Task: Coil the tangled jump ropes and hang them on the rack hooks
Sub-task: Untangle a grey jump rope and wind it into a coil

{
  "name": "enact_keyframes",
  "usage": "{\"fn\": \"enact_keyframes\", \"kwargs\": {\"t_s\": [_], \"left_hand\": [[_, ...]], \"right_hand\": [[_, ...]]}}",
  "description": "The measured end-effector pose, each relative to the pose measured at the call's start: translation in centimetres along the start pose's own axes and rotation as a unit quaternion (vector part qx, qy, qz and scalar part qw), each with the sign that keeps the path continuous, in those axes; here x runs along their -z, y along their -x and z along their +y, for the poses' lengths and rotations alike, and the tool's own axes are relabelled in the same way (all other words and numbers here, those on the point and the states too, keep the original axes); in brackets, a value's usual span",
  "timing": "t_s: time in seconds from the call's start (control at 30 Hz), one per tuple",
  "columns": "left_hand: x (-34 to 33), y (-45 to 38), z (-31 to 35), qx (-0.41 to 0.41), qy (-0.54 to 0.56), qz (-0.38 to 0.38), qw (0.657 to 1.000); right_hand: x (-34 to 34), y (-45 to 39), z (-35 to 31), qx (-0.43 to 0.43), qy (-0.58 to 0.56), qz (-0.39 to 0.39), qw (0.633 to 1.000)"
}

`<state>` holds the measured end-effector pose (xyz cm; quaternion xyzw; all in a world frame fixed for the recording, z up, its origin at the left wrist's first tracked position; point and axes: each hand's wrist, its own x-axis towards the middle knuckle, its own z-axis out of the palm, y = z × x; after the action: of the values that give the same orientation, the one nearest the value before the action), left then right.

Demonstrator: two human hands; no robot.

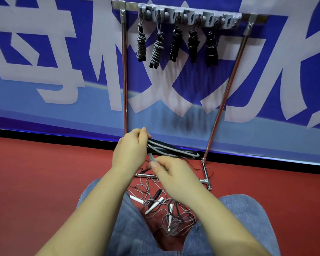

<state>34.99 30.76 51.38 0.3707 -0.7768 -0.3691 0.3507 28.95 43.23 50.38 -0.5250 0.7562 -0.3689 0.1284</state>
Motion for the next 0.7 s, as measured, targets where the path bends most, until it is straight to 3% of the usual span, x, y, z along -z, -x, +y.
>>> {"fn": "enact_keyframes", "kwargs": {"t_s": [0.17, 0.33, 0.4, 0.53, 0.7], "left_hand": [[0.1, -0.5, -0.5, 0.023, -0.110, -0.045, 0.993], [0.9, -0.8, -1.1, -0.010, -0.161, -0.203, 0.966], [1.2, -0.9, -1.4, -0.031, -0.172, -0.256, 0.951], [1.3, -0.5, -1.5, -0.038, -0.113, -0.310, 0.943], [1.5, 0.3, -0.8, -0.024, 0.018, -0.358, 0.933]], "right_hand": [[0.1, 0.1, -1.1, 0.047, 0.091, 0.013, 0.995], [1.0, -0.7, -0.3, 0.053, 0.123, 0.079, 0.988], [1.9, -1.2, 0.1, 0.026, 0.126, 0.028, 0.991], [3.7, -2.1, 0.2, -0.036, 0.152, -0.157, 0.975], [4.9, -2.8, 0.5, -0.045, 0.065, -0.195, 0.978]]}}
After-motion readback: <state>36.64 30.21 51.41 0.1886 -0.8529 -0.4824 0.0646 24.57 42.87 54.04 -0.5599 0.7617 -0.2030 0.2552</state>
